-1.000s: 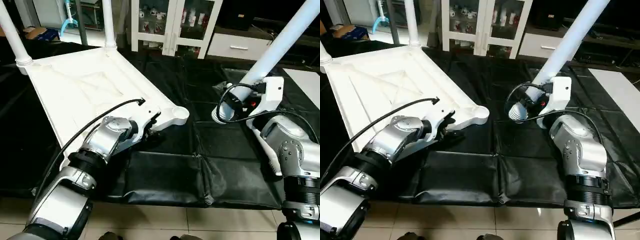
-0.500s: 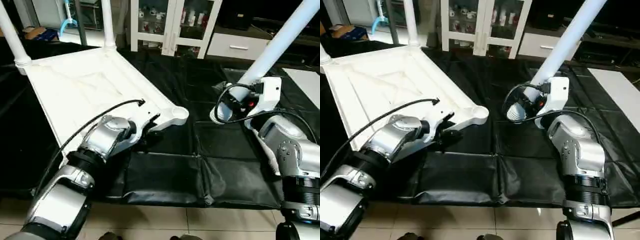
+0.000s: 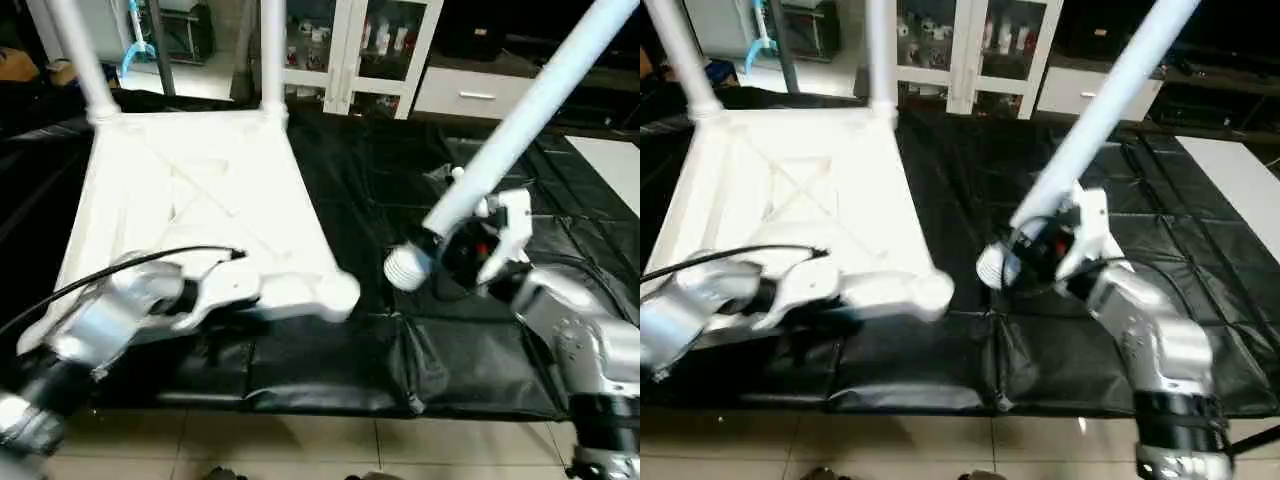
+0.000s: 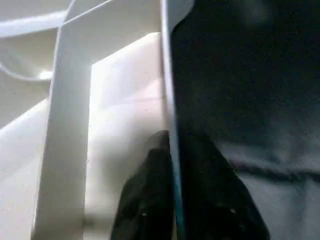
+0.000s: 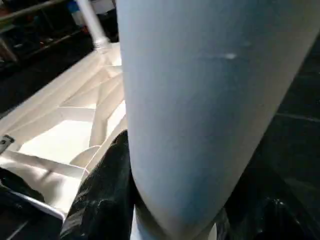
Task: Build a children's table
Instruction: Pick table leg
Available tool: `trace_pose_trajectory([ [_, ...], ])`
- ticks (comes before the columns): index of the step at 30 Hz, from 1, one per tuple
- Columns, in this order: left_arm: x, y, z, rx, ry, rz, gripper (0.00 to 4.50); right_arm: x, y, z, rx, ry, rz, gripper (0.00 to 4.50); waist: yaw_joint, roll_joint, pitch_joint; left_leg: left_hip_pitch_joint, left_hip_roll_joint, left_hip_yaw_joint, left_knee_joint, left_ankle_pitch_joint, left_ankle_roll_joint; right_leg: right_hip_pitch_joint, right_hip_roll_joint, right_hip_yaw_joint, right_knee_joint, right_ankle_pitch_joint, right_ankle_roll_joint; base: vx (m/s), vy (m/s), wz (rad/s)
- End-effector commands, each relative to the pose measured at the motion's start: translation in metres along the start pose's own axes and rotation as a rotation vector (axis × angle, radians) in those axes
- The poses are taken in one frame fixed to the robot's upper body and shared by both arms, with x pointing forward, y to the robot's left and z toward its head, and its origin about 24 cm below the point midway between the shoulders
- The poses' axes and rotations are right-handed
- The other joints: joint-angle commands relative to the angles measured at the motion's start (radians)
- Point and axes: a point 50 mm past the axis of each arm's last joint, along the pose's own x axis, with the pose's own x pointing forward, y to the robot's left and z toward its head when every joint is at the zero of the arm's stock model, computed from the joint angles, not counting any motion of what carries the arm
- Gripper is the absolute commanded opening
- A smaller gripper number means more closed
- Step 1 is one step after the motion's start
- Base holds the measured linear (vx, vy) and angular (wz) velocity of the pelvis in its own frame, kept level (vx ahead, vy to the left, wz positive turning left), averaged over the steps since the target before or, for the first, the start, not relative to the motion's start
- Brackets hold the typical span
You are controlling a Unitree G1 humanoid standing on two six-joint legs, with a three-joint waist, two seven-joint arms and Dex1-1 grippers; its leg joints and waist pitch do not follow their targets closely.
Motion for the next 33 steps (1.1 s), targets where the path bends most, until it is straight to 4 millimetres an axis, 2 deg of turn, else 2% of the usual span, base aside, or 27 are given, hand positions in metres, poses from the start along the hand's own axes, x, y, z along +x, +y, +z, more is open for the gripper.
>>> trace_pose_trajectory([
  [1,0.008,-0.010,0.011,0.010,-0.059,-0.055,0.26,-0.001,0.009,0.004,-0.003,-0.012,0.073,1.86,-0.006,0.010,-0.059,0.037,0.024,-0.020,-0.087,-0.390,-0.060,0.025,-0.050,0.030,-0.089,-0.515,-0.122,0.000,0.000,0.00],
  [2,0.007,-0.011,0.013,0.011,-0.069,-0.060,0.11,-0.002,0.011,0.003,0.000,-0.006,0.088,1.86,-0.006,0.006,-0.059,0.041,0.024,-0.020,-0.085,-0.403,-0.060,0.021,-0.049,0.030,-0.091,-0.535,-0.115,0.000,0.000,0.00],
  [7,0.014,-0.016,0.026,0.039,-0.112,-0.061,0.00,-0.001,0.011,0.000,-0.003,-0.019,0.101,1.86,-0.007,0.003,-0.059,0.038,0.022,-0.021,-0.085,-0.401,-0.058,0.019,-0.049,0.029,-0.095,-0.548,-0.104,0.000,0.000,0.00],
  [8,0.018,-0.016,0.034,0.050,-0.149,-0.035,0.47,0.002,0.011,0.006,0.003,-0.044,0.098,1.86,-0.008,0.001,-0.059,0.035,0.021,-0.021,-0.086,-0.390,-0.056,0.020,-0.049,0.029,-0.095,-0.549,-0.098,0.000,0.000,0.00],
  [12,0.022,-0.012,0.050,0.036,-0.235,-0.001,0.65,0.003,0.011,0.013,-0.023,-0.052,0.098,1.86,-0.004,-0.003,-0.062,0.037,0.024,-0.019,-0.083,-0.372,-0.053,0.019,-0.051,0.029,-0.095,-0.532,-0.107,0.000,0.000,0.00],
  [13,0.023,-0.012,0.052,0.044,-0.241,0.003,0.79,0.003,0.011,0.014,-0.027,-0.053,0.098,1.86,-0.003,-0.002,-0.063,0.033,0.023,-0.020,-0.083,-0.366,-0.054,0.022,-0.051,0.028,-0.094,-0.522,-0.107,0.000,0.000,0.00],
  [14,0.023,-0.011,0.054,0.054,-0.247,0.010,0.94,0.004,0.011,0.015,-0.029,-0.054,0.098,1.86,-0.008,-0.007,-0.065,0.024,0.022,-0.022,-0.087,-0.351,-0.056,0.030,-0.048,0.026,-0.089,-0.497,-0.102,0.000,0.000,0.00],
  [15,0.024,-0.010,0.056,0.060,-0.252,0.021,1.03,0.004,0.011,0.015,-0.029,-0.054,0.100,1.86,-0.010,-0.009,-0.066,0.022,0.020,-0.022,-0.088,-0.350,-0.057,0.030,-0.046,0.025,-0.089,-0.491,-0.093,0.000,0.000,0.00],
  [17,0.025,-0.010,0.058,0.072,-0.255,0.023,1.06,0.004,0.013,0.015,-0.041,-0.047,0.108,1.86,-0.012,-0.009,-0.066,0.026,0.019,-0.021,-0.085,-0.362,-0.057,0.026,-0.045,0.027,-0.091,-0.490,-0.090,0.000,0.000,0.00],
  [19,0.025,-0.010,0.057,0.082,-0.242,0.020,1.06,0.004,0.014,0.015,-0.048,-0.043,0.112,1.86,-0.016,-0.013,-0.070,0.025,0.019,-0.021,-0.084,-0.343,-0.053,0.028,-0.045,0.028,-0.087,-0.461,-0.098,0.000,0.000,0.00],
  [20,0.025,-0.010,0.057,0.083,-0.239,0.019,1.06,0.004,0.014,0.015,-0.048,-0.043,0.113,1.86,-0.017,-0.013,-0.070,0.025,0.019,-0.020,-0.083,-0.339,-0.051,0.028,-0.044,0.028,-0.086,-0.450,-0.102,0.000,0.000,0.00],
  [21,0.026,-0.010,0.056,0.087,-0.229,0.014,1.06,0.004,0.015,0.015,-0.049,-0.043,0.113,1.86,-0.021,-0.006,-0.071,0.024,0.019,-0.020,-0.084,-0.336,-0.051,0.029,-0.042,0.028,-0.085,-0.427,-0.110,0.000,0.000,0.00],
  [23,0.026,-0.011,0.052,0.090,-0.201,-0.004,1.06,0.003,0.016,0.015,-0.054,-0.042,0.113,1.86,-0.023,-0.004,-0.071,0.024,0.019,-0.020,-0.084,-0.334,-0.051,0.031,-0.041,0.029,-0.082,-0.406,-0.121,0.000,0.000,0.00],
  [26,0.027,-0.014,0.048,0.087,-0.180,-0.028,1.06,0.003,0.015,0.015,-0.059,-0.042,0.105,1.86,-0.025,-0.005,-0.071,0.025,0.020,-0.019,-0.084,-0.329,-0.049,0.032,-0.041,0.029,-0.079,-0.388,-0.131,0.000,0.000,0.00],
  [28,0.028,-0.016,0.045,0.078,-0.164,-0.044,1.06,0.004,0.015,0.015,-0.058,-0.044,0.100,1.86,-0.025,-0.001,-0.071,0.027,0.020,-0.019,-0.085,-0.339,-0.053,0.031,-0.040,0.029,-0.078,-0.377,-0.142,0.000,0.000,0.00],
  [33,0.026,-0.018,0.040,0.068,-0.133,-0.063,1.06,0.005,0.017,0.012,-0.059,-0.041,0.100,1.86,-0.025,0.002,-0.069,0.030,0.021,-0.020,-0.086,-0.365,-0.061,0.030,-0.039,0.029,-0.080,-0.387,-0.145,0.000,0.000,0.00],
])
